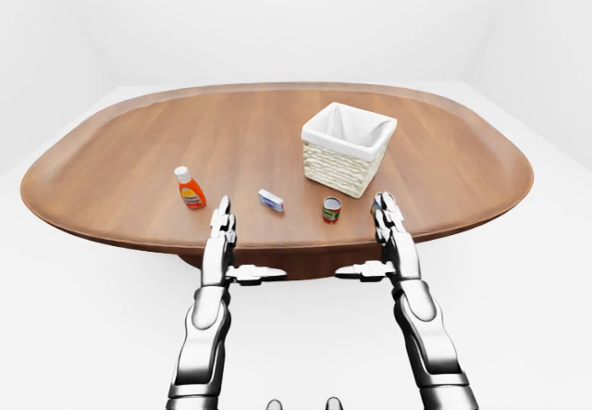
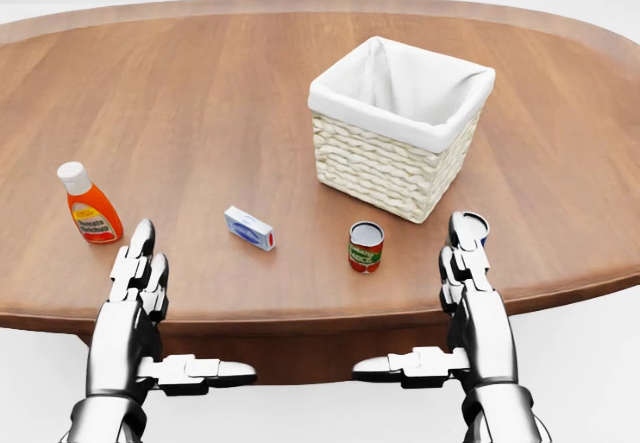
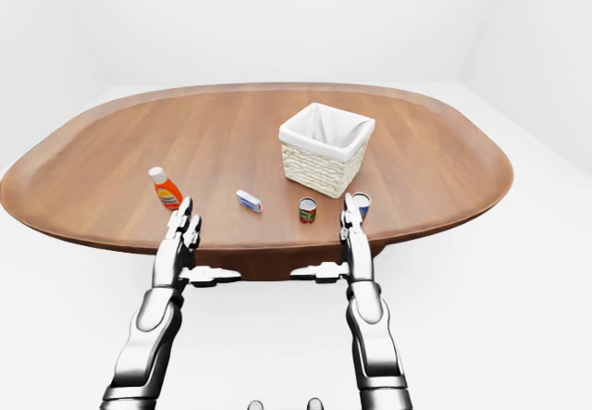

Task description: Pick up the ketchup, and put it in the basket.

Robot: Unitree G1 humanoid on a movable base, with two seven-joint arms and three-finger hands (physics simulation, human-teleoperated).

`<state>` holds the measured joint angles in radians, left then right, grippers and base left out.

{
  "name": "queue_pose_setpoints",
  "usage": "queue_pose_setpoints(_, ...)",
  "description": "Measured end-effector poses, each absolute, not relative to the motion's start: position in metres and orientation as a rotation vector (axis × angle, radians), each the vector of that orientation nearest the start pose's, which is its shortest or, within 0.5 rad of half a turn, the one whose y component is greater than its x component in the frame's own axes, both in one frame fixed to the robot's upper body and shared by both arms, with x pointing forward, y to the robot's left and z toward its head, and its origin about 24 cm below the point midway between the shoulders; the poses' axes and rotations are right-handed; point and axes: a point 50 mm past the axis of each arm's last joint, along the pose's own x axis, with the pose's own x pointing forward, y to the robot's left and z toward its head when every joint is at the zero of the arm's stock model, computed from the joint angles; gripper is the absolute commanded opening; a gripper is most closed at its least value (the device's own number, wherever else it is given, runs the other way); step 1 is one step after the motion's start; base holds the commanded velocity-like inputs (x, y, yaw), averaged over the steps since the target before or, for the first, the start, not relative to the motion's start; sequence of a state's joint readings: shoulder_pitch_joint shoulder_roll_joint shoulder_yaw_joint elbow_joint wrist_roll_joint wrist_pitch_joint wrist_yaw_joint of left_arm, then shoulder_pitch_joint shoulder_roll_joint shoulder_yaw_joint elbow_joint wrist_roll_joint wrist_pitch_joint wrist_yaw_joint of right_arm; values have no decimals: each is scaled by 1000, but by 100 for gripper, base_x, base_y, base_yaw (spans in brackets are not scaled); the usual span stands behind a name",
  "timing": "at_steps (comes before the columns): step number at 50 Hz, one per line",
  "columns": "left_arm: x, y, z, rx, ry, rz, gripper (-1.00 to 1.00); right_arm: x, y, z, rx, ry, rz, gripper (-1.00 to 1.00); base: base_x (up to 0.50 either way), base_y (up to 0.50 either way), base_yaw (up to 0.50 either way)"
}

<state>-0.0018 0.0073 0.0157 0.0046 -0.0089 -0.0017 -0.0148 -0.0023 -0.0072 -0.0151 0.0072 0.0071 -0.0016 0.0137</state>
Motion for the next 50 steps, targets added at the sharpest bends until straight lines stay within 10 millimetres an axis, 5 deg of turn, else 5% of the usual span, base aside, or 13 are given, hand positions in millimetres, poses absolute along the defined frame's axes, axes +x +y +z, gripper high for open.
queue_pose_setpoints(20, 249, 158, 45, 0, -2, -8, 100, 249, -155, 47, 4, -6, 20, 100, 0, 0, 0)
queue_pose_setpoints(36, 229, 166, 78, -7, -108, -6, 100, 224, -152, 85, -17, -136, 24, 100, 0, 0, 0)
queue_pose_setpoints(50, 221, 169, 93, -5, -172, -8, 100, 217, -152, 95, -20, -178, 20, 100, 0, 0, 0)
